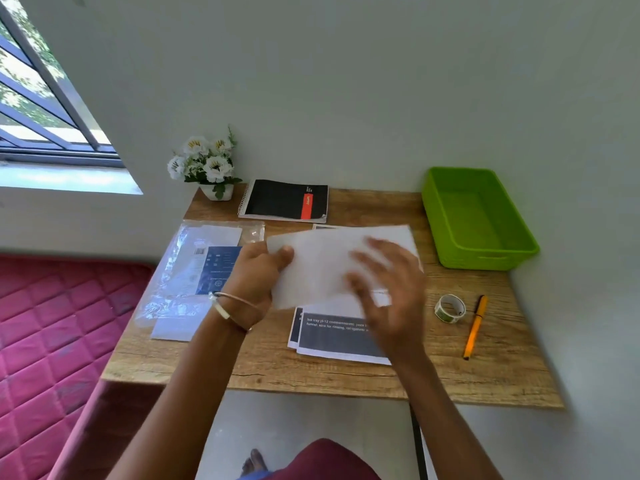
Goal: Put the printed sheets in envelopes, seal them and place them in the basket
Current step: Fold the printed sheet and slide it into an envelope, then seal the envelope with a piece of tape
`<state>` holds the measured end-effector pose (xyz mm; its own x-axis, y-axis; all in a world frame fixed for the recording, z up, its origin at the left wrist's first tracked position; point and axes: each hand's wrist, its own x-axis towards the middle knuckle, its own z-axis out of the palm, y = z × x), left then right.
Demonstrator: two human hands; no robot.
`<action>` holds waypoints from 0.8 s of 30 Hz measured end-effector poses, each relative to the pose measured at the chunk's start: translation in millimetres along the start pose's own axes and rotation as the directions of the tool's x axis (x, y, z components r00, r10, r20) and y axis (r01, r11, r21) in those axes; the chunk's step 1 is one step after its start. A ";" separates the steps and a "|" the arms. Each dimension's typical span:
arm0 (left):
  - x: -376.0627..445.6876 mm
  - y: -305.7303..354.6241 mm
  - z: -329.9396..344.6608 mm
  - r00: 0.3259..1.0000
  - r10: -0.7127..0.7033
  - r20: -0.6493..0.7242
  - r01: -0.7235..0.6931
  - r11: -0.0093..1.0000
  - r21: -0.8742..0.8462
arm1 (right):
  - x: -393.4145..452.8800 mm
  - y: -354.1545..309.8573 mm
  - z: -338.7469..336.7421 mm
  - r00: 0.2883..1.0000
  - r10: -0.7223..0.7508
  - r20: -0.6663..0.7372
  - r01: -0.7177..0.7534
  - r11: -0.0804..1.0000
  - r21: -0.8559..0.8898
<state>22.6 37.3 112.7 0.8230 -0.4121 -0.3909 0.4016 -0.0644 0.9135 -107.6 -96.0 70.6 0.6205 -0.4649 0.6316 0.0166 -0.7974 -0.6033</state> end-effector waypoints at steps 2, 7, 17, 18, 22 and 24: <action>5.3 -8.7 -11.8 0.998 -0.063 0.018 0.062 0.998 0.029 | -3.1 25.4 -11.4 0.924 0.342 -0.173 -0.348 0.937 -0.010; 19.2 -32.0 -26.2 0.982 -0.148 0.115 0.142 0.988 0.060 | -13.9 72.2 -29.1 0.466 0.788 0.403 -0.858 0.291 0.423; 50.6 -95.9 -25.0 0.996 0.002 -0.093 0.053 0.813 0.580 | -55.3 107.1 -1.3 0.659 0.727 0.192 -0.725 0.682 -0.094; 51.4 -97.5 -23.5 0.993 0.061 -0.097 0.016 0.760 0.650 | -57.0 108.7 0.4 0.685 0.705 0.185 -0.689 0.709 -0.149; 55.7 -102.5 -15.2 0.966 0.194 -0.172 0.012 0.629 0.777 | -59.2 109.9 2.9 0.708 0.682 0.182 -0.655 0.731 -0.191; 56.3 -104.8 -11.1 0.955 0.207 -0.214 0.045 0.611 0.790 | -60.1 110.6 3.4 0.714 0.676 0.180 -0.651 0.736 -0.184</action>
<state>31.3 30.9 -6.4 0.9549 -0.2119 -0.2079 -0.0352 -0.7762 0.6296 -140.4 -155.0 -35.7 0.5959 -0.8018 -0.0449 -0.5362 -0.3556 -0.7656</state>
